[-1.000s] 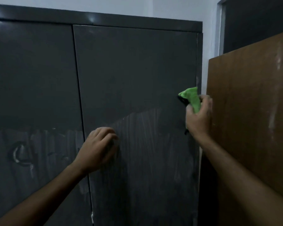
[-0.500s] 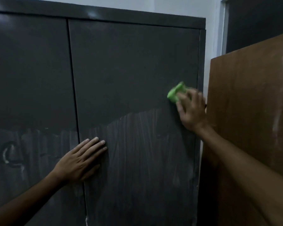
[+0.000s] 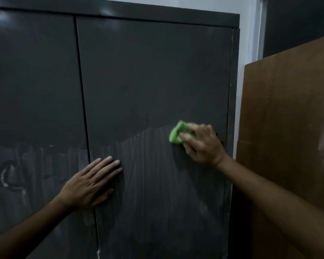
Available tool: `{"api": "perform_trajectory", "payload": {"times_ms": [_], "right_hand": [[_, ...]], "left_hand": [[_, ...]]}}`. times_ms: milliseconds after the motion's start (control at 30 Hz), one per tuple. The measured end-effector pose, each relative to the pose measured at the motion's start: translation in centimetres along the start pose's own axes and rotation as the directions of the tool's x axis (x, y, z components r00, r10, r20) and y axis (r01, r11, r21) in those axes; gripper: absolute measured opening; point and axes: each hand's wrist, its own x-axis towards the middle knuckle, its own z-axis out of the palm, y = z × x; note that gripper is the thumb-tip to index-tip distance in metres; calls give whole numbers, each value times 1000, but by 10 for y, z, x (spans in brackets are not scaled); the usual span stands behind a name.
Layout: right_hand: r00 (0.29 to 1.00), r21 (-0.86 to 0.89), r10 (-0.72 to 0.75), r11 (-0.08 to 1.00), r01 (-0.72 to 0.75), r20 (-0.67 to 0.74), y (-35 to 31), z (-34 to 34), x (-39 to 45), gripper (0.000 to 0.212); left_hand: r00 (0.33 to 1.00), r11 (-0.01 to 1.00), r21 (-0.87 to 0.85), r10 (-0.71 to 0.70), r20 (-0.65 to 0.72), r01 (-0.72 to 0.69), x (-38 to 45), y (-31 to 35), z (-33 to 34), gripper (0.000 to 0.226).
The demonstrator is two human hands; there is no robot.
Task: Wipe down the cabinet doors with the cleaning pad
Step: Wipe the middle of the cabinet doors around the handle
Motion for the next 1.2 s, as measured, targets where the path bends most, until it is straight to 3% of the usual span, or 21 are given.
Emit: {"api": "perform_trajectory", "payload": {"times_ms": [67, 100, 133, 200, 233, 267, 333, 400, 467, 533, 633, 700, 733, 800, 867, 900, 967, 1033, 1067, 1133, 1200], "right_hand": [[996, -40, -83, 996, 84, 38, 26, -15, -14, 33], [1000, -76, -15, 997, 15, 13, 48, -21, -8, 32], [992, -103, 116, 987, -120, -43, 71, -25, 7, 31], [864, -71, 455, 875, -478, -215, 102, -33, 58, 27], [790, -20, 556, 814, -580, -258, 101, -32, 81, 27], [772, 12, 565, 809, -587, -291, 88, -25, 95, 27], [883, 40, 402, 914, -405, -242, 39, -6, 87, 28], [992, 58, 83, 995, -78, -95, -10, 8, 35, 31], [993, 38, -114, 993, 112, 32, -13, -3, -1, 33], [996, -31, -90, 995, 90, 24, 21, -13, 8, 36], [939, -28, 301, 951, -309, -167, 45, -22, 63, 34], [875, 81, 435, 900, -428, -215, 11, -10, 78, 31], [900, 116, 387, 921, -371, -199, -14, -1, 73, 31], [992, 130, 61, 990, -47, -108, -59, 11, 41, 30], [977, 127, -212, 970, 208, 14, -65, 4, 22, 28], [972, 110, -236, 966, 233, 16, -53, 2, 28, 28], [996, 50, -38, 998, 42, -76, -29, 1, 61, 28], [917, 88, 349, 937, -338, -191, -21, 0, 101, 29], [870, 145, 441, 897, -418, -220, -32, 4, 110, 30], [924, 189, 327, 938, -291, -197, -73, 20, 100, 31], [991, 170, -103, 979, 115, -81, -112, 28, 65, 29]], "left_hand": [[1000, 1000, 9, 1, 9, -2, 0, 0, 1, 70], [1000, 1000, 15, 1, 18, -2, 0, 0, 0, 70], [1000, 1000, 19, 0, 24, 0, 0, 1, 0, 71], [1000, 1000, 18, -4, 26, 4, 0, 1, -1, 71], [1000, 1000, 17, -4, 25, 4, 0, 1, -1, 71], [1000, 1000, 18, -3, 26, 2, 1, 1, -1, 71], [1000, 1000, 17, -5, 25, 5, 1, 2, -1, 71], [1000, 1000, 16, -9, 20, 8, 1, 3, 0, 71], [1000, 1000, 21, -3, 25, 2, 1, 2, 0, 71], [1000, 999, 32, 4, 27, -5, 0, 0, 0, 71], [1000, 1000, 31, 4, 19, -4, 0, 0, 1, 71], [1000, 1000, 23, -1, 13, 1, 0, 1, 0, 71], [1000, 1000, 17, -2, 10, 2, 0, 2, 0, 71], [1000, 1000, 12, -4, 10, 4, 0, 1, -3, 71], [1000, 1000, 8, -9, 25, 9, -2, 1, -4, 69], [999, 1000, 5, -16, 32, 16, -3, 1, -5, 68], [998, 1000, 5, -24, 55, 24, -4, 4, -6, 67], [997, 999, 10, -32, 65, 31, -5, 6, -7, 67], [997, 999, 11, -43, 62, 42, -6, 6, -7, 66], [997, 997, 2, -71, 43, 71, -8, 6, -8, 64], [995, 996, 4, -94, 17, 94, -18, 6, -8, 63]]}}
